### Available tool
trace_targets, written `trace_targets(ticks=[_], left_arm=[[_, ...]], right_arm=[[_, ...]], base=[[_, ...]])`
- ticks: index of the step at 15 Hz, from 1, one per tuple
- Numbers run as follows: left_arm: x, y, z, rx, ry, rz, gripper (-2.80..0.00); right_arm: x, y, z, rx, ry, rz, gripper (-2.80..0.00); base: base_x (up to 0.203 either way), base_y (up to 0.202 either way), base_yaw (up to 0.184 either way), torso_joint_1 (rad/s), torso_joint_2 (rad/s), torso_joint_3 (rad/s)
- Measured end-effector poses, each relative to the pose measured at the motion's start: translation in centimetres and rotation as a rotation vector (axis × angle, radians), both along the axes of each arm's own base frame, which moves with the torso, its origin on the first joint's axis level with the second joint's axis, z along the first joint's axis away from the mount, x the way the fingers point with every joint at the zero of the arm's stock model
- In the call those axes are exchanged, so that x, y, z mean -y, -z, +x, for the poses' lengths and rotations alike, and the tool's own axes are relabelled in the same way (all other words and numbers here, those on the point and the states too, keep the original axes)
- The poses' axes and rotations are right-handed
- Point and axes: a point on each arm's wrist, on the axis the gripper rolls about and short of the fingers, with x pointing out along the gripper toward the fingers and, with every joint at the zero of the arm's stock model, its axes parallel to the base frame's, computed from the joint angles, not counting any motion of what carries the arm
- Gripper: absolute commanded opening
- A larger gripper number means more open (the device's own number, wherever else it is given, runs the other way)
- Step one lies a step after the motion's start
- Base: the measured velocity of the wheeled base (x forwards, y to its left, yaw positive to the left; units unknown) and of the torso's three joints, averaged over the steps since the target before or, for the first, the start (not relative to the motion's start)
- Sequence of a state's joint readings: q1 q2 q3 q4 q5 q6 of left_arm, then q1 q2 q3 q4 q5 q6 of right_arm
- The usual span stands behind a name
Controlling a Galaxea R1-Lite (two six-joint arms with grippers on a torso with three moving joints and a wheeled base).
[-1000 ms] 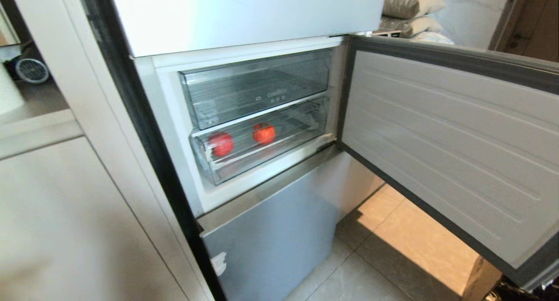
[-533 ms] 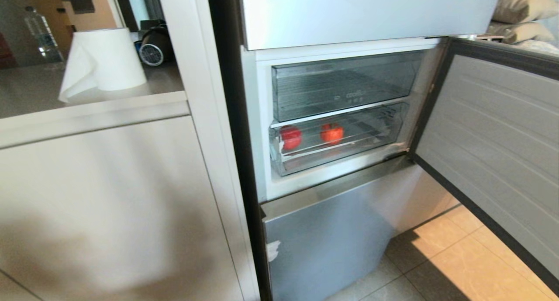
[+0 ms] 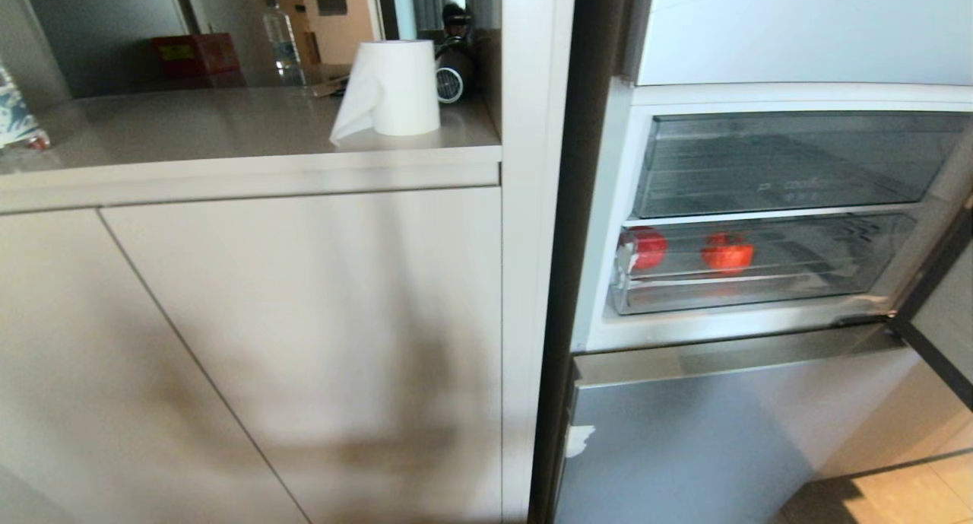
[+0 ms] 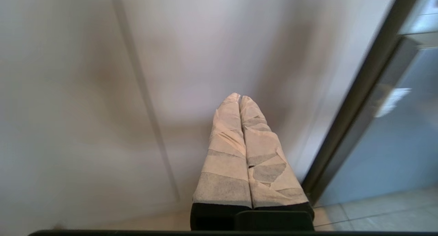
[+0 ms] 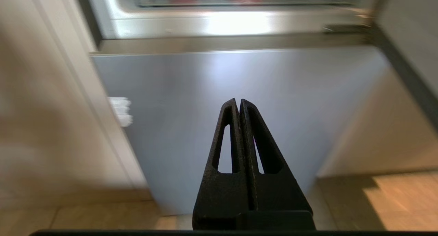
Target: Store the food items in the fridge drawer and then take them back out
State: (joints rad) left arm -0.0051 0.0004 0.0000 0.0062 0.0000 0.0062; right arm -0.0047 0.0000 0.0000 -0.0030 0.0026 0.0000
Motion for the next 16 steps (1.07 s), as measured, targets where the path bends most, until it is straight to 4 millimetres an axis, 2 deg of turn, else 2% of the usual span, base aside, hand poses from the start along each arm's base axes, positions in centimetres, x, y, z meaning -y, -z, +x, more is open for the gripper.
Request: trace_targets(ticks=[6,11,13,16], left_arm=[[0.0,0.0,0.0,0.000,0.000,0.000,-2.80],[0.0,0.0,0.0,0.000,0.001,0.000,-2.80],[0.0,0.0,0.0,0.000,0.000,0.000,-2.80],[0.0,0.0,0.0,0.000,0.000,0.000,-2.80]], right_arm=[[0.0,0.0,0.0,0.000,-0.001,0.000,-2.80],[0.0,-0.2,-0.1,0.003,0.006,-0.001,-2.80],[0.1,-2.8,-0.6,0.068,0.054,0.004,-2.80],[0.3,-8.4,-0.2,0.093,0.266,0.046,-2.80]], base=[[0.000,-0.004,0.150,0.003,0.00,0.004],[0.000,0.000,0.000,0.000,0.00,0.000],[0.000,0.000,0.000,0.000,0.00,0.000],[0.000,0.000,0.000,0.000,0.00,0.000]])
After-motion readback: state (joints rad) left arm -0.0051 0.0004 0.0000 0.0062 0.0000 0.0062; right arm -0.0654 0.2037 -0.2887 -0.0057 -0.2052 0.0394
